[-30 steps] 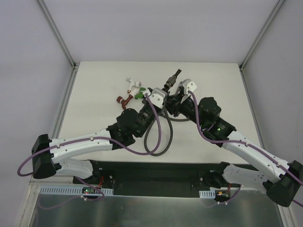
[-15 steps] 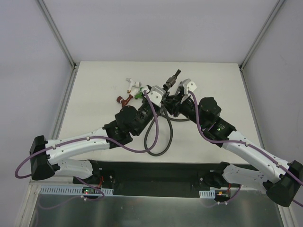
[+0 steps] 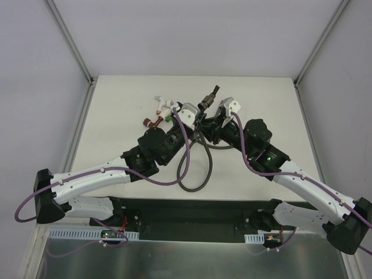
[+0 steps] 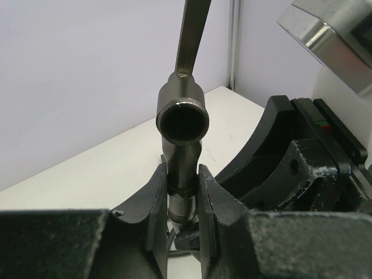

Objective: Install the water faucets

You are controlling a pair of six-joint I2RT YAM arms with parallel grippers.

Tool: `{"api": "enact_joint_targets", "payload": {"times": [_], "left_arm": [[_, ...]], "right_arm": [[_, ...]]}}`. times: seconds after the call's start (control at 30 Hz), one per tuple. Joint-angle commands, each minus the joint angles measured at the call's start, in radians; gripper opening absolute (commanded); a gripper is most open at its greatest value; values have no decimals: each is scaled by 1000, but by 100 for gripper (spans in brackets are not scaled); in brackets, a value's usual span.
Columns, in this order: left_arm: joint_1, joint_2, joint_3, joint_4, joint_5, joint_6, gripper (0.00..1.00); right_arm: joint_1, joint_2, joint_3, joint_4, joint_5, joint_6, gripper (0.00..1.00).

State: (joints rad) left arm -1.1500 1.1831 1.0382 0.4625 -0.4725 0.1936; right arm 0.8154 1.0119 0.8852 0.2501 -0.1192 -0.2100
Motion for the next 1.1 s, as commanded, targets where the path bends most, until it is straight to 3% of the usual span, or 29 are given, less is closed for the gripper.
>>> {"api": "enact_joint_targets", "payload": {"times": [0.0,0.13,0.6,0.8,1.07], "left_arm": [[7,-22,29,-85,11,-20,13],[6,-37,39,-108,25,-20,34],[27,-122,49,-173,77,-36,63],[102,-217,45,-252,322,-95,73],[315,-342,-9,-300,700,-89,79]], "right_arm": [[-13,-27,43,186,-11,-19,2],[-15,-26,44,186,-30,-28,2],[-18,-13,57,164,-80,-39,2],[-28,-6,73,143,-138,-39,2],[-47,16,106,112,-275,-37,2]]}}
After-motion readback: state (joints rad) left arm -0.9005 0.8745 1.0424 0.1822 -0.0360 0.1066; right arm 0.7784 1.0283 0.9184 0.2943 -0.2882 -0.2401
